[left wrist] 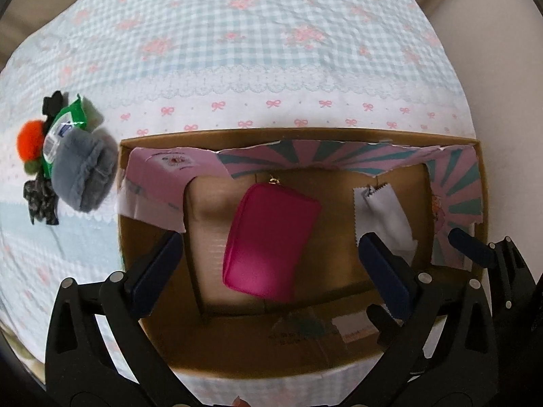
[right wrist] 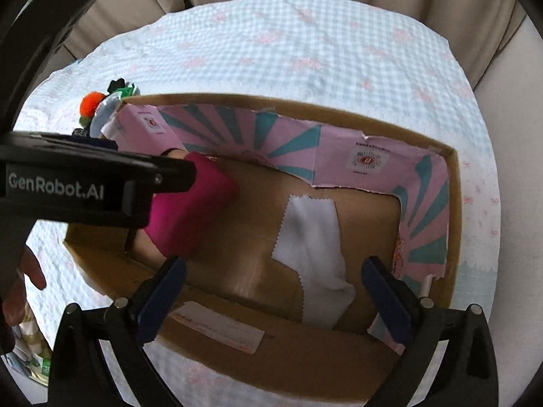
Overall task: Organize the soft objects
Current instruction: 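Carry both items into the cardboard box and open both tools, then withdraw both tools from the box and move toward the remaining items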
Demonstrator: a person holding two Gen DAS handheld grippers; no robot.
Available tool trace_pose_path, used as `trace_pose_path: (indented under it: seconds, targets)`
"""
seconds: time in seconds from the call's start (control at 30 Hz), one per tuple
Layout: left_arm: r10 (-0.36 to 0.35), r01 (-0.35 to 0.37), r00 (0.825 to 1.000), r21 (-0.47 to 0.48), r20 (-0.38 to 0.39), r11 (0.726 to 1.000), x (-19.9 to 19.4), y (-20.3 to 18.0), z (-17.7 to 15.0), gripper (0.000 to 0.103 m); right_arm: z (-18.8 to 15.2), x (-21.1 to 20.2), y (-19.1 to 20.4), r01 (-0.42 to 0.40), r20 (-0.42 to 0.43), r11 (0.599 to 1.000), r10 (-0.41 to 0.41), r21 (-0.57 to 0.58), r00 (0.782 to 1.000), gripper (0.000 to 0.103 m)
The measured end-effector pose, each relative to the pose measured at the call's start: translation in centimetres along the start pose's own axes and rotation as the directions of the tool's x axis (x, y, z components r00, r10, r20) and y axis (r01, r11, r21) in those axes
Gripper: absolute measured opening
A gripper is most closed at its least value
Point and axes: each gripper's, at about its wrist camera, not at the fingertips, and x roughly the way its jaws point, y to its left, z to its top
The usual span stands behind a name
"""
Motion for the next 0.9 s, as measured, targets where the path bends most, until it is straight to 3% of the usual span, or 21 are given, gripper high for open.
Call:
trace_pose_path:
  seconds: [0.3,0.57,0.73,0.9]
  targets:
    - [-0.019,0.017,0.996,0.028,0.085,0.999,-5.0,-0.4,-2.4,0.103,-0.2,-4.7,0.9,0.028,0.062,1.0,-0.029,0.007,0.998,0.103]
    - [-0.052,0.043,0.979,0.049,0.197,0.998,-13.5,0.5,-5.7,0.103,-1.1,-12.2,3.2,0.051,0.137,0.998,-0.055,0.033,0.989,0.103]
    - [-0.053,0.035,0.959,0.069,0.279,0.997,-19.6,2.0,-8.3,0.103,-1.5,-17.7,5.8,0.064,0.212,0.996,-0.074,0.055,0.975,0.103]
    - [-0.049,0.026,0.924,0.065,0.379,0.998,-25.6,4.5,-11.2,0.103,-1.8,-22.2,8.8,0.064,0.27,0.995,-0.081,0.073,0.959,0.103]
